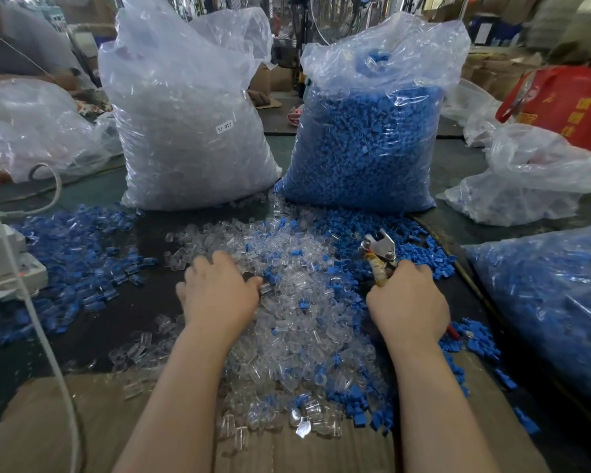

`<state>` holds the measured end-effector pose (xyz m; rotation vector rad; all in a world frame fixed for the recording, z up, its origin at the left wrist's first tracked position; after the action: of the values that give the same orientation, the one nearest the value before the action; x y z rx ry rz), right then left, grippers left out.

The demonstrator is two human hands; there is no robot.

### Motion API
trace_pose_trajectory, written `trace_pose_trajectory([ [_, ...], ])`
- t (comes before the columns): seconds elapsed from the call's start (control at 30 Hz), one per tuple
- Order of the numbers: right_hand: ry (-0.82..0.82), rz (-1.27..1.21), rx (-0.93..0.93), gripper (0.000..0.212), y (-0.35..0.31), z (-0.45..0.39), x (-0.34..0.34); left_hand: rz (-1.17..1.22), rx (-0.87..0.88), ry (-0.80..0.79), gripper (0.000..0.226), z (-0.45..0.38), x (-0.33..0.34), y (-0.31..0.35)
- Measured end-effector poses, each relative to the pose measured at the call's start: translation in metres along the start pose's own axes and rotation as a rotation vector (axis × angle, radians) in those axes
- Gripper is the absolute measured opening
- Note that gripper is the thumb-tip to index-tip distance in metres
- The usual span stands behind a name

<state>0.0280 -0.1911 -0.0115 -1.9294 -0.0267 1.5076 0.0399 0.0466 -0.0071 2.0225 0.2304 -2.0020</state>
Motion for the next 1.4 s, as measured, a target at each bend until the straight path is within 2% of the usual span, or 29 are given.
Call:
trace_pose_trajectory([
  [0.07,0.007,0.009,0.022,0.040,0.004,-0.003,0.000,0.016,-0.009,-0.045,0.062,-0.002,0.004,-0.003],
  [0.17,-0.062,0.036,0.041,0.048,0.009,-0.007,0.003,0.066,0.087,-0.164,0.069,-0.005,0.013,-0.004],
  [0.3,-0.128,0.044,-0.066,0.030,0.004,-0.007,0.010,0.156,0.225,-0.165,0.059,-0.006,0.015,0.001],
  [0.43,-0.146,0.019,-0.164,0.021,-0.004,-0.006,0.011,0.274,0.267,-0.117,0.043,-0.005,0.012,0.005],
  [0.6,-0.158,-0.012,-0.193,0.014,-0.005,-0.006,0.011,0.391,0.245,-0.084,0.027,-0.004,0.010,0.005],
  [0.7,-0.181,-0.112,-0.230,0.011,-0.006,-0.007,0.012,0.445,0.219,-0.082,0.019,-0.004,0.008,0.004],
  [0.9,-0.275,-0.248,-0.278,0.018,-0.007,-0.009,0.015,0.488,0.243,-0.060,0.003,-0.001,0.003,0.006],
  [1.2,-0.105,-0.354,-0.230,0.014,-0.002,-0.011,0.012,0.633,0.202,-0.073,0.007,-0.004,0.004,0.005],
  [1.3,-0.129,-0.434,-0.265,0.007,-0.004,-0.011,0.012,0.655,0.197,-0.065,0.010,-0.003,0.004,0.006],
  [1.4,-0.156,-0.395,-0.323,0.007,-0.007,-0.009,0.015,0.710,0.162,-0.074,0.010,-0.002,0.003,0.005],
])
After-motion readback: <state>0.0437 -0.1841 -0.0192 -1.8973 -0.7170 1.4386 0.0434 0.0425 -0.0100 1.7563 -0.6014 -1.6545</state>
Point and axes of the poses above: each hand's wrist, its own z-axis away from the middle knuckle, its own x-axis out of the palm, y = z × x, the point moved 3 cm from there along -z, towards the middle knuckle, and after that the axes turned 13 degrees about -z, right-handed, at the moved point
